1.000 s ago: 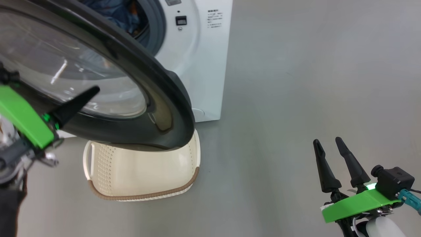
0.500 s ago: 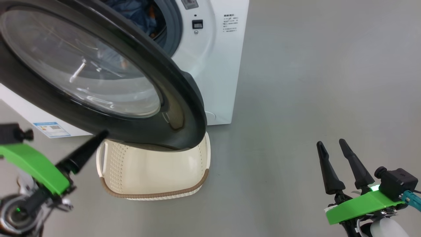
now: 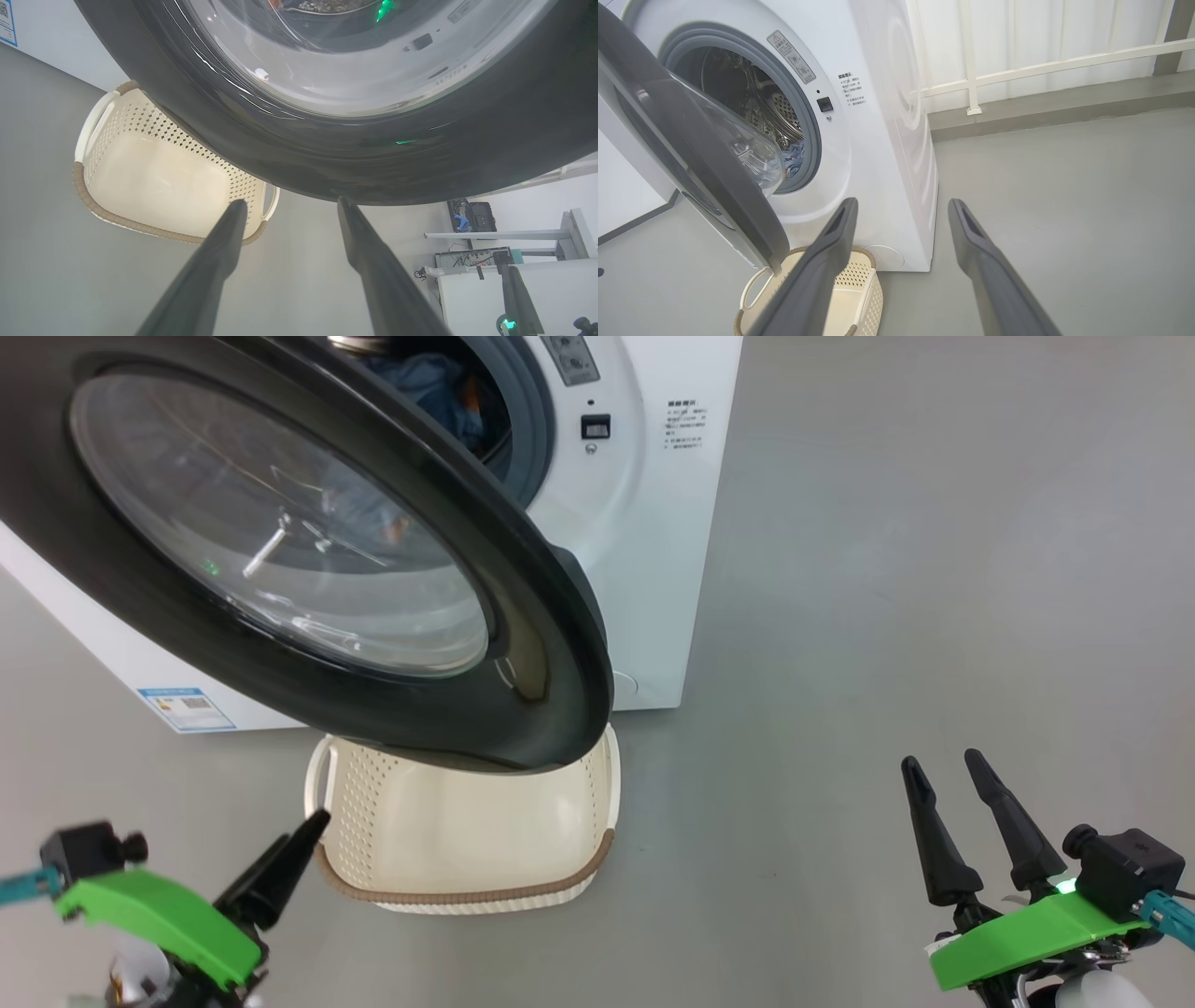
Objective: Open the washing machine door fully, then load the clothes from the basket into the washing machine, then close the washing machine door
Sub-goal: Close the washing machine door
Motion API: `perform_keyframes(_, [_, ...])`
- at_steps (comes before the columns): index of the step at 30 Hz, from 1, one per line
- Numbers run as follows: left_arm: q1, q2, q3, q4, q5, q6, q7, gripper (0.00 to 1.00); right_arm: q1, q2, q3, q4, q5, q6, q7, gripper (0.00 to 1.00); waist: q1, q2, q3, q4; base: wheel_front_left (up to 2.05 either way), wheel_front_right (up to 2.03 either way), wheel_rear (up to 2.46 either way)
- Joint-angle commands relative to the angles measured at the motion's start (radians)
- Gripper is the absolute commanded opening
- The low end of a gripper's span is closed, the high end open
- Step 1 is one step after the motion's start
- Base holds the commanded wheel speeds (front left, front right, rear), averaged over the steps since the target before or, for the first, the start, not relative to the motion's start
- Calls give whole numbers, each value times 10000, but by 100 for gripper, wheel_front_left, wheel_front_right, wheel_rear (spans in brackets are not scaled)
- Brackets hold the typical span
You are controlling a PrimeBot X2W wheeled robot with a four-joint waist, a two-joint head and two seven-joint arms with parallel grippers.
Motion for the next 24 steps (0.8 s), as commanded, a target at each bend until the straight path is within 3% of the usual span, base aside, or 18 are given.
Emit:
perform_keyframes(1, [-31, 287, 269, -69, 174, -52, -421, 100, 31, -203, 172, -198, -43, 52, -80, 100, 0, 0, -97, 49, 0, 0, 0])
perform_keyframes(10, [404, 350, -833, 573, 1370, -52, -3594, 100, 241, -279, 206, -131, 8, 52, -80, 100, 0, 0, -450, 114, 0, 0, 0])
perform_keyframes(14, [394, 467, -1273, 1105, 2251, -52, -5340, 100, 337, -309, 239, -89, 30, 52, -80, 100, 0, 0, -634, 120, 0, 0, 0])
perform_keyframes(17, [344, 480, -1468, 1631, 3310, -52, -5795, 100, 392, -324, 258, -69, 49, 52, -80, 100, 0, 0, -744, 110, 0, 0, 0])
perform_keyframes(19, [283, 390, -1249, 1818, 4222, -52, -5846, 100, 423, -327, 247, -67, 60, 52, -80, 100, 0, 0, -786, 119, 0, 0, 0])
perform_keyframes(24, [681, -398, 478, 1229, 6764, -39, -5855, 100, 449, -308, 204, -96, 57, 52, -80, 100, 0, 0, -788, 137, 0, 0, 0])
